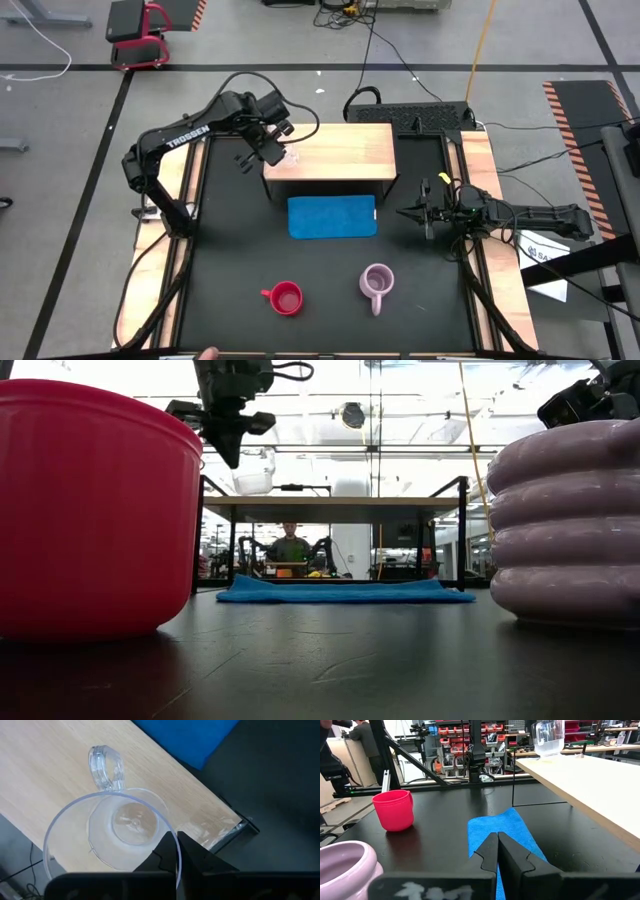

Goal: Stack small to large cups/mugs on shelf
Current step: Put the glass mug on the shelf

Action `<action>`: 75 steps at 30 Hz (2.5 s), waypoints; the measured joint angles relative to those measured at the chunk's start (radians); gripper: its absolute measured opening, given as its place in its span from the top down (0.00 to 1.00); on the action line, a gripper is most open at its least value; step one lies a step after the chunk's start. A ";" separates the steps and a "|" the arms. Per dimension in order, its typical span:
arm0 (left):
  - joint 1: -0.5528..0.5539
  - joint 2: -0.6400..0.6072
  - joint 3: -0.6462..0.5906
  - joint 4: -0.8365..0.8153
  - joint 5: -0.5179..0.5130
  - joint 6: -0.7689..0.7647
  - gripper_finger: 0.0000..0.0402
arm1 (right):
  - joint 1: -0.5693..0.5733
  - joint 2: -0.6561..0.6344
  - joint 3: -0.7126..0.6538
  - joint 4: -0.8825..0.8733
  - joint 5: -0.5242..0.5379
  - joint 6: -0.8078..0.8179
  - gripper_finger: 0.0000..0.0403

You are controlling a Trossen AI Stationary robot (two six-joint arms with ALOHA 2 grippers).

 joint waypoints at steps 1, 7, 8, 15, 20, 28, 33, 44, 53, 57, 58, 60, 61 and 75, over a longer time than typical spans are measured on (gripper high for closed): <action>0.000 0.000 0.000 -0.004 -0.005 0.002 0.99 | 0.000 0.000 0.000 0.000 0.000 0.000 1.00; 0.000 0.000 0.007 -0.030 -0.011 0.006 0.99 | 0.000 0.000 0.000 0.000 0.000 0.000 1.00; 0.000 0.000 0.015 -0.053 -0.013 0.006 0.99 | 0.000 0.000 0.000 0.000 0.000 0.000 1.00; -0.002 -0.001 0.089 -0.090 0.048 -0.003 0.99 | 0.000 0.000 0.000 0.009 0.000 0.000 1.00; -0.002 -0.002 0.111 -0.118 0.084 -0.010 0.99 | 0.000 0.000 0.000 0.010 0.000 -0.004 1.00; -0.008 -0.001 0.111 -0.142 0.117 -0.039 1.00 | 0.000 0.000 0.000 0.010 0.000 -0.018 1.00; -0.013 0.029 0.111 -0.160 0.107 -0.066 1.00 | 0.000 0.000 0.000 0.010 0.000 -0.026 1.00; -0.015 0.065 0.111 -0.172 0.063 -0.099 1.00 | 0.000 0.000 0.000 0.008 0.000 -0.040 1.00; -0.055 0.075 0.110 -0.179 0.060 -0.108 1.00 | 0.000 0.000 0.000 0.008 0.000 -0.052 1.00; -0.061 0.084 0.110 -0.167 0.052 -0.112 0.99 | 0.000 0.000 0.000 0.007 0.000 -0.045 1.00; -0.063 0.088 0.112 -0.157 0.048 -0.126 0.98 | 0.000 0.000 0.000 0.006 0.000 -0.044 1.00; -0.065 0.088 0.111 -0.145 0.026 -0.148 0.98 | 0.000 0.000 0.000 0.000 0.000 -0.036 1.00; -0.066 0.088 0.111 -0.139 0.023 -0.154 0.98 | 0.000 0.000 0.000 -0.003 0.000 -0.035 1.00; -0.079 0.085 0.109 -0.089 -0.019 -0.289 0.82 | 0.002 0.000 0.000 -0.004 -0.003 -0.036 1.00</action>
